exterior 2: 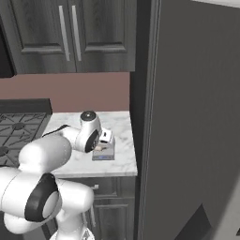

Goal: Take the steak from the fridge and place it on the digital scale on the counter by the fridge. Wait a few seconds for a reading, then move it to the plate on the dining counter.

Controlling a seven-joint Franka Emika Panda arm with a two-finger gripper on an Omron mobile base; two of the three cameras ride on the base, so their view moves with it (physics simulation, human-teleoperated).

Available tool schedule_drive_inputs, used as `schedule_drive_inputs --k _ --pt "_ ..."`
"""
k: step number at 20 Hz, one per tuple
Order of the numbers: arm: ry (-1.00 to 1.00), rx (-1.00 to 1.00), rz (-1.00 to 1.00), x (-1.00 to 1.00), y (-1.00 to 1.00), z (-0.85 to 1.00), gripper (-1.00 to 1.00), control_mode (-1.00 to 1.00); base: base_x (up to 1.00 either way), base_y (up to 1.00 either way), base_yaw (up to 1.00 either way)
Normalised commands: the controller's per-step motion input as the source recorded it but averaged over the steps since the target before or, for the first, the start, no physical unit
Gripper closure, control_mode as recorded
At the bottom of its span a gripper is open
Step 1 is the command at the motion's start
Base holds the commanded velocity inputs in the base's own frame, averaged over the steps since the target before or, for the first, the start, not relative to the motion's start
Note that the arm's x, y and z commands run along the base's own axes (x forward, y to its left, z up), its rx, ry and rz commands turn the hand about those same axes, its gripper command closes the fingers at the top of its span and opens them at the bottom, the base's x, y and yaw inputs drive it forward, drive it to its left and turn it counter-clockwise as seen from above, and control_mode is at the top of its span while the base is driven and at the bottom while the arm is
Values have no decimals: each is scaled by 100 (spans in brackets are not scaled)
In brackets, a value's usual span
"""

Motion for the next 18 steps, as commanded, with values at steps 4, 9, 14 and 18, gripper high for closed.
schedule_drive_inputs --k 4,9,14,18 --pt "0 0 0 18 0 -36 100 -100 0 0 0" --pt "0 0 0 23 0 -34 100 -100 0 0 0" --pt "-1 0 0 27 0 -11 100 -100 0 0 0" --pt "-3 0 0 11 0 0 100 -100 0 0 0"
